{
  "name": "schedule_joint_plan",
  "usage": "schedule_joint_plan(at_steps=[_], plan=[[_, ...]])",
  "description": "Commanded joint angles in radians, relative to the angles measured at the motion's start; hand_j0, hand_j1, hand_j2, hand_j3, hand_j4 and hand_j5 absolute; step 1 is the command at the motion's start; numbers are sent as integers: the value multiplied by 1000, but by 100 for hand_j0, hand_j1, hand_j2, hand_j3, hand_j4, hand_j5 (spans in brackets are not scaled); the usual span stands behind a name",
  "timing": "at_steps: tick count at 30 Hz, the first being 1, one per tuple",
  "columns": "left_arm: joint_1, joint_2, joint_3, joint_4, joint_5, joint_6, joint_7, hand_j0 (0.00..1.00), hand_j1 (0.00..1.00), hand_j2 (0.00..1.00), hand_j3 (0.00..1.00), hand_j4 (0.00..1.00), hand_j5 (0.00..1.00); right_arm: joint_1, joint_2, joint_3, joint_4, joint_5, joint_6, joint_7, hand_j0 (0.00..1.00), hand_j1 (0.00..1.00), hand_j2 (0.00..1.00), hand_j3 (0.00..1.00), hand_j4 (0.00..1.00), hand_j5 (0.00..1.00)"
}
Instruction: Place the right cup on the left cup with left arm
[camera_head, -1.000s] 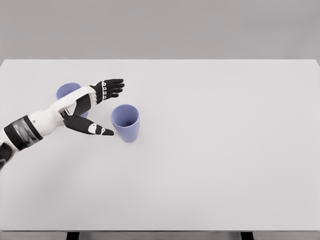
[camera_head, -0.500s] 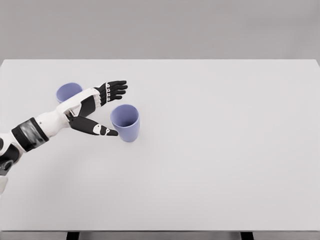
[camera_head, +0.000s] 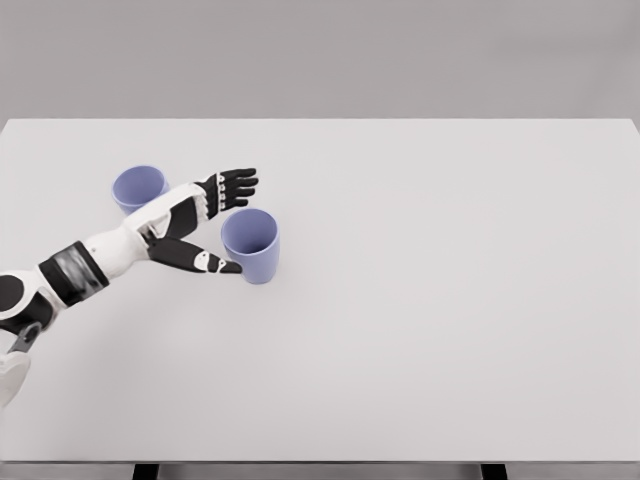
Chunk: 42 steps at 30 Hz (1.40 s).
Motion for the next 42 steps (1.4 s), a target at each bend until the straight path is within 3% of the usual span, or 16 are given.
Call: schedule_joint_plan(at_steps=[1,29,42], plan=[[0,-7,-3,13,0,0,-1,100,100,100,100,100,100,0,0,0,0,0,0,0,100,100,100,100,100,100],[-6,-7,3,13,3,0,1,100,100,100,100,100,100,0,0,0,0,0,0,0,100,100,100,100,100,100],[-12,-29,1,62,2,0,7,100,100,100,100,100,100,-2,0,0,0,0,0,0,100,100,100,100,100,100]])
